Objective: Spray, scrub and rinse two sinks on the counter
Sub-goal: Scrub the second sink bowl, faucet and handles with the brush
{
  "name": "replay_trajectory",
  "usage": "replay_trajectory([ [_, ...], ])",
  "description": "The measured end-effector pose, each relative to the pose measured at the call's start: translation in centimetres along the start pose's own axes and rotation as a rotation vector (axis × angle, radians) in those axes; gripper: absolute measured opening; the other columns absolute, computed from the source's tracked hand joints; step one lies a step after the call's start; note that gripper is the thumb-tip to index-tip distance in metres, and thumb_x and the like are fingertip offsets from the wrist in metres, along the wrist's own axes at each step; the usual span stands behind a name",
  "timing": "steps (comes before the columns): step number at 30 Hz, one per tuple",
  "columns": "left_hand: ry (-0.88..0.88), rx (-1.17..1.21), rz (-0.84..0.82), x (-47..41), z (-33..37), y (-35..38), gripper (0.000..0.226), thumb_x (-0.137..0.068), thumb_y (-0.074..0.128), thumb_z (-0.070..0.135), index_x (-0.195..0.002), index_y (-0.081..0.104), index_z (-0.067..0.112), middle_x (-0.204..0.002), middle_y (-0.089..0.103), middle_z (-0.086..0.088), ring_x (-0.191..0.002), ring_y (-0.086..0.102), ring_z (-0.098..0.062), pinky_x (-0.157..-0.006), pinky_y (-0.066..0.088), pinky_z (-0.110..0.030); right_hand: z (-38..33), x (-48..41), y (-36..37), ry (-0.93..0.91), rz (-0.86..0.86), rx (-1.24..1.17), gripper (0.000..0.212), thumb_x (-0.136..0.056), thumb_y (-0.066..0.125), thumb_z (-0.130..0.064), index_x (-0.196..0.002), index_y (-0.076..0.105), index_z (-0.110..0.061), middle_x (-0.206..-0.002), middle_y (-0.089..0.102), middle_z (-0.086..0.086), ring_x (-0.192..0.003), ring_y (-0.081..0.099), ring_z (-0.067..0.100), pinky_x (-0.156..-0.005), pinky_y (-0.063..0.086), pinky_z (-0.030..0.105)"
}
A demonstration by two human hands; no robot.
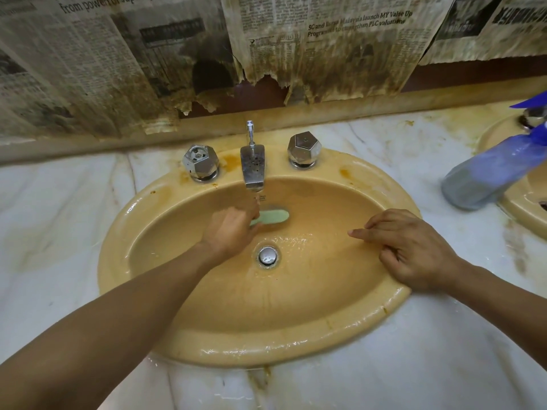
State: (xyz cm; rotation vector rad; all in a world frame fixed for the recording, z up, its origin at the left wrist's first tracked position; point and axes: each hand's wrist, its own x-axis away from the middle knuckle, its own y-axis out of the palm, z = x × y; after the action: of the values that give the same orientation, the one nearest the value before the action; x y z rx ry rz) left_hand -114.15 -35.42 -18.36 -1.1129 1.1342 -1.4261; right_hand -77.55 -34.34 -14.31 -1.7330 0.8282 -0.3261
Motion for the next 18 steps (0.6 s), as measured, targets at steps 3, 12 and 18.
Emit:
replay_trajectory([
  [3, 0.001, -0.057, -0.142, -0.4, -0.3, 0.1, 0.023, -0.099, 0.058, 0.046, -0.109, 0.055, 0.025, -0.105, 0.069, -0.006, -0.089, 0.065, -0.031, -0.073, 0.054, -0.038, -0.1, 0.0, -0.1, 0.006, -0.011, 0.006, 0.058, -0.077, 0.042, -0.015, -0.126, 0.073, -0.021, -0.099, 0.073, -0.002, -0.107, 0.064, 0.019, -0.102, 0.042, 0.032],
  [12, -0.187, -0.172, -0.283, 3.7, -5.0, -4.5, 0.019, -0.089, 0.065, 0.042, -0.093, 0.059, 0.025, -0.1, 0.066, -0.003, -0.085, 0.059, -0.026, -0.066, 0.047, -0.034, 0.0, 0.0, -0.4, -0.004, -0.048, 0.037, 0.058, -0.078, 0.042, -0.018, -0.127, 0.073, -0.022, -0.1, 0.073, -0.001, -0.108, 0.062, 0.019, -0.103, 0.04, 0.031],
  [18, -0.265, -0.317, -0.238, 6.7, -7.2, -10.1, 0.016, -0.091, 0.061, 0.037, -0.101, 0.061, 0.023, -0.094, 0.052, -0.001, -0.084, 0.053, -0.025, -0.068, 0.041, -0.033, -0.2, -0.1, -0.7, -0.022, -0.056, 0.057, 0.057, -0.078, 0.042, -0.021, -0.125, 0.074, -0.021, -0.1, 0.074, 0.0, -0.107, 0.06, 0.018, -0.102, 0.035, 0.027],
])
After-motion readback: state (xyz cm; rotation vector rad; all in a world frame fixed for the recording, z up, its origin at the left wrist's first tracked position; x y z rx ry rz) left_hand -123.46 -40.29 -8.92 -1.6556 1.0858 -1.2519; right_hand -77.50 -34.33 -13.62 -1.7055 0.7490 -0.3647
